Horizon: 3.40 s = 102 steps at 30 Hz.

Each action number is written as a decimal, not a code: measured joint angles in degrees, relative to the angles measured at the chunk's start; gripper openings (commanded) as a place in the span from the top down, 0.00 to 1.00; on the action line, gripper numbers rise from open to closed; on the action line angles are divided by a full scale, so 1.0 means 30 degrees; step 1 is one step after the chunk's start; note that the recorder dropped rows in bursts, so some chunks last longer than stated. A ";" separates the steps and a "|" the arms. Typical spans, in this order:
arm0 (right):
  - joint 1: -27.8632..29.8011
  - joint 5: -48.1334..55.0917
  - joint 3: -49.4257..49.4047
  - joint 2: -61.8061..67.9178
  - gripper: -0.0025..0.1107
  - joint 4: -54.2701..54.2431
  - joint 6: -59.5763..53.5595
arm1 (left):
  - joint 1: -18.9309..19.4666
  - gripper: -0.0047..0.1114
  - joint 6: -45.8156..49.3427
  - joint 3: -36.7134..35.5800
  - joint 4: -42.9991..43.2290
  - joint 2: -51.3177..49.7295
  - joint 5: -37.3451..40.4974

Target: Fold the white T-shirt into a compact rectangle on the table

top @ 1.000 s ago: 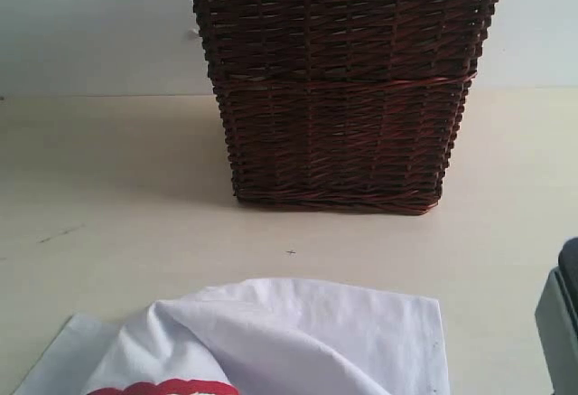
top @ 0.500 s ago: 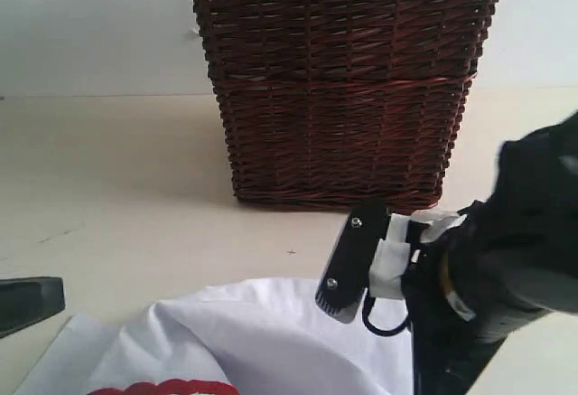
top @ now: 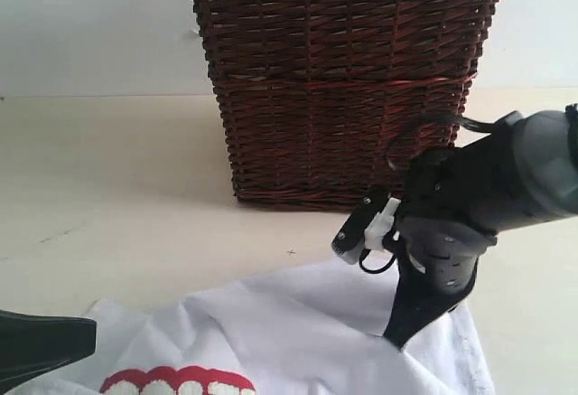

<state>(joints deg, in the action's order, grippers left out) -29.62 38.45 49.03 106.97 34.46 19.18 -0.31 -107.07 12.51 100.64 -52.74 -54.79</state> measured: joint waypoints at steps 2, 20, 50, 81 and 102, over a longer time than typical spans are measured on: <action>0.0880 0.0473 0.0236 0.0181 0.98 0.0044 0.0034 | 0.0000 0.96 0.0048 0.0000 0.0000 -0.0058 0.0094; 0.2137 0.1457 0.2136 -0.3877 0.98 -0.1817 -0.2683 | -0.6812 0.93 0.1897 0.1566 0.0000 -0.2991 0.1156; 0.2137 0.2318 0.3164 -0.7943 0.98 -0.5983 -0.7420 | -1.8086 0.86 1.2082 0.4337 -0.0069 -1.1827 1.4324; 0.2137 0.2381 0.3164 -0.7943 0.98 -0.6765 -0.7582 | -1.0242 0.64 4.5059 1.0001 -4.1609 -1.3635 3.0018; 0.2137 0.2295 0.3164 -0.7943 0.98 -0.7248 -0.7967 | -0.9910 0.96 4.3300 1.6012 -3.1668 -1.5345 2.9221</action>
<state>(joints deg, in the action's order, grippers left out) -23.20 45.34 58.53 83.14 12.71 -4.72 -30.04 22.83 60.54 5.64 -98.78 32.87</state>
